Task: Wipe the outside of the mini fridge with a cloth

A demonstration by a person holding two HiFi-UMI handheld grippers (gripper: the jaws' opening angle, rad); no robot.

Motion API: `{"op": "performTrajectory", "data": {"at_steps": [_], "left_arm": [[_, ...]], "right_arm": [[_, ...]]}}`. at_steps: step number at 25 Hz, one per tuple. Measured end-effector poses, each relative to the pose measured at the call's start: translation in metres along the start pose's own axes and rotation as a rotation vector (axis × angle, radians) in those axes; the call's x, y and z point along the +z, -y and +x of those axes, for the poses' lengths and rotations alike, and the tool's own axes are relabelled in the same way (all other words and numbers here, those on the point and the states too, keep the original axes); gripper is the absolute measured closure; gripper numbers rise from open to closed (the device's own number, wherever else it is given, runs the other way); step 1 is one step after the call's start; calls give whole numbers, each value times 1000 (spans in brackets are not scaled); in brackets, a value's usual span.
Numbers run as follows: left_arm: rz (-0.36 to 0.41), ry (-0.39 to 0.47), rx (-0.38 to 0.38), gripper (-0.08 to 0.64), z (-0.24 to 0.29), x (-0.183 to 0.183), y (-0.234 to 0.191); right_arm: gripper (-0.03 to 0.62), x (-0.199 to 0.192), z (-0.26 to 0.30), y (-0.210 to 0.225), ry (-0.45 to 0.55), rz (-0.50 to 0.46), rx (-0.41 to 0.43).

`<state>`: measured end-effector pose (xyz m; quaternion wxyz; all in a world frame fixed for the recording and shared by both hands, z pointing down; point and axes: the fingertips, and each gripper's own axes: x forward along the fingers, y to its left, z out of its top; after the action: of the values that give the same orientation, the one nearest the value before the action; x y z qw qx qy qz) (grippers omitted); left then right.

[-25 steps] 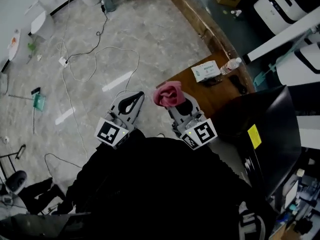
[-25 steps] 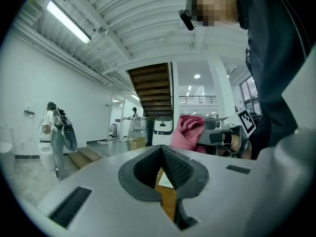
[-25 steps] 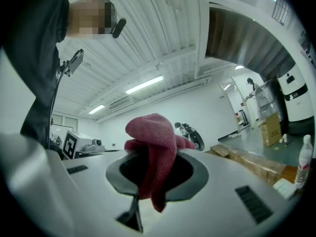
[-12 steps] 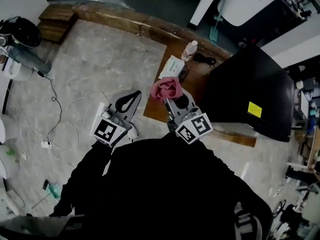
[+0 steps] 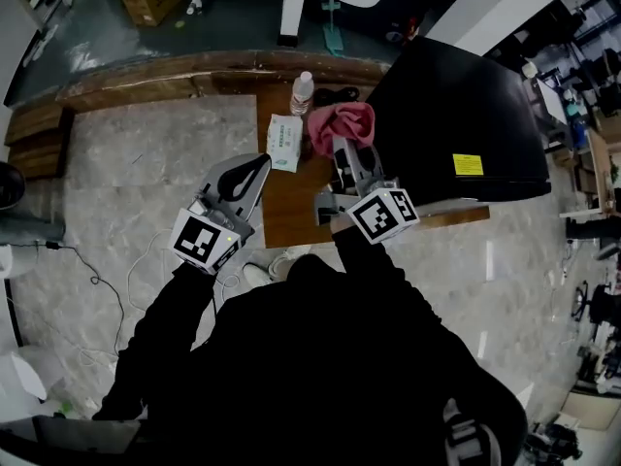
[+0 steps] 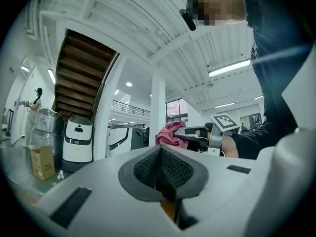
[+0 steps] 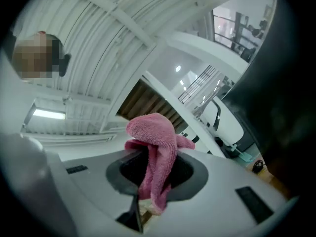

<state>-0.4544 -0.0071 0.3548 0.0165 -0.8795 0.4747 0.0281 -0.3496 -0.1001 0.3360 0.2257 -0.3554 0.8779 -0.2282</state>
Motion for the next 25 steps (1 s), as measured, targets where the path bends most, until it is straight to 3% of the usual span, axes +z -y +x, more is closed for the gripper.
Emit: {"op": "performTrajectory", "data": {"at_steps": [4,10,16,21,25], "left_arm": [[40,18,-70,558,51,13,-9],[103,3,-171,558,138,34,-10],[121,18,-237,558,191,30,-16],[101,-34,-302,558,233,17,-25],[98,-12,-376,558,266,4,-38]], "right_arm": [[503,43,19,49,145,82,-70],[503,81,39,128,259,233,-160],[503,66,36,207,345,430,-346],[503,76,47,244,461,499,-398],[503,79,53,268,557,567,-418]]}}
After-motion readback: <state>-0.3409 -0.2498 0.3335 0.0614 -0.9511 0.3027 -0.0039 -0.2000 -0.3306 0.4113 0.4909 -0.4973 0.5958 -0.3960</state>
